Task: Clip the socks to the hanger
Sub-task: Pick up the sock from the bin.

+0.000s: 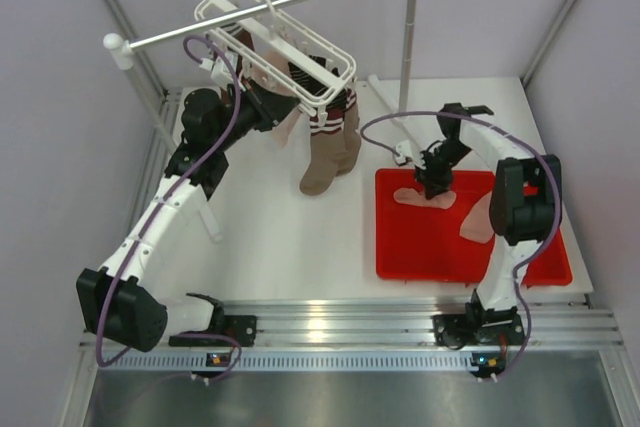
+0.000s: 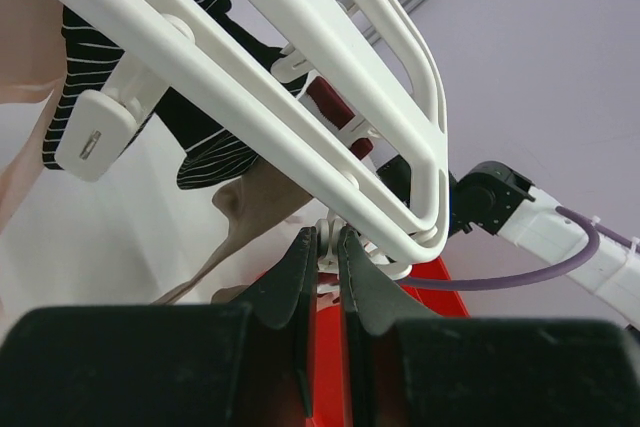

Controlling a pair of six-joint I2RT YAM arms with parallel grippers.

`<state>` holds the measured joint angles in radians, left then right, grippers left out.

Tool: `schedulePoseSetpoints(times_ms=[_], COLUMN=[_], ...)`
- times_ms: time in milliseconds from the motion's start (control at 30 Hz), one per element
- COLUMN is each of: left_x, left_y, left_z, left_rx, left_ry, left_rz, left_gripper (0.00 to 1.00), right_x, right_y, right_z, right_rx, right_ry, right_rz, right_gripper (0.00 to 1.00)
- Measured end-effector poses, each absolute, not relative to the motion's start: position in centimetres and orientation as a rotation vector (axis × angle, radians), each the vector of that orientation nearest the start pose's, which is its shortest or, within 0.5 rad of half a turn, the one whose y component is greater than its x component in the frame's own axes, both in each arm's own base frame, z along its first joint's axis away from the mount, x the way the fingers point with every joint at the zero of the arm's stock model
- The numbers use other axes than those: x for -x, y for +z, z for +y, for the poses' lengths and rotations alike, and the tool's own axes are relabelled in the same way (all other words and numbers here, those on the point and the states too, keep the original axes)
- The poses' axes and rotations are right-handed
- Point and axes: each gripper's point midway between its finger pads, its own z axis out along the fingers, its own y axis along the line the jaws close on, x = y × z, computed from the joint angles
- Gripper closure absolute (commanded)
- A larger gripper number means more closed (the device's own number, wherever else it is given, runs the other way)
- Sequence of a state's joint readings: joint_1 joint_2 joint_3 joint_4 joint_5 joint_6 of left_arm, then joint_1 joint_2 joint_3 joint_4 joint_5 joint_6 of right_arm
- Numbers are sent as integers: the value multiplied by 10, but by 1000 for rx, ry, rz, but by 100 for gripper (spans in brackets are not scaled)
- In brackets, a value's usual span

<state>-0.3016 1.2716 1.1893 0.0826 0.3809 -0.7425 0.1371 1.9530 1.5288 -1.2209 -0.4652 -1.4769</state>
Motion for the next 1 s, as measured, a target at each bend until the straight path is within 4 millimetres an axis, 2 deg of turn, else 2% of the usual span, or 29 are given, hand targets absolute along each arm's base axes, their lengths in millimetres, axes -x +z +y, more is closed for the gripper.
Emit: schedulePoseSetpoints(times_ms=[100,267,333,400,467,500,600,667,767,833,1000], left_x=[-372,-372,-372,-372,-373,-373,-374,-374,-374,-374,-374], left_y=[375,375,374,373,372,372,370,370,370,370,370], left_z=[-211,-211,-211,-210,-210,-209,-209,-209,-209,-209,-209], left_rx=[52,62,66,67,69,72,76,78,79,80,81], left_ry=[-1102,-1109,-1110,-1109,-1109,-1109,-1111,-1112,-1112,-1112,-1110], left_rz=[1684,1685,1687,1687,1687,1686,1685,1684,1683,1683,1683], left_gripper=[100,100,100,100,100,100,100,100,100,100,100], right_x=[-332,-316,-310,-307,-300,-300,-301,-306,-314,-315,-329], right_y=[70,94,98,100,103,106,113,117,117,111,94], right_z=[89,86,82,81,79,81,85,94,114,119,114], right_rx=[1930,1653,1463,1306,1015,887,616,472,325,235,18], right_ry=[560,503,460,439,411,403,355,294,253,225,138], right_rz=[2034,2136,2232,2297,2408,2433,2456,2450,2419,2419,2437], right_gripper=[61,63,69,69,65,59,59,62,63,63,60])
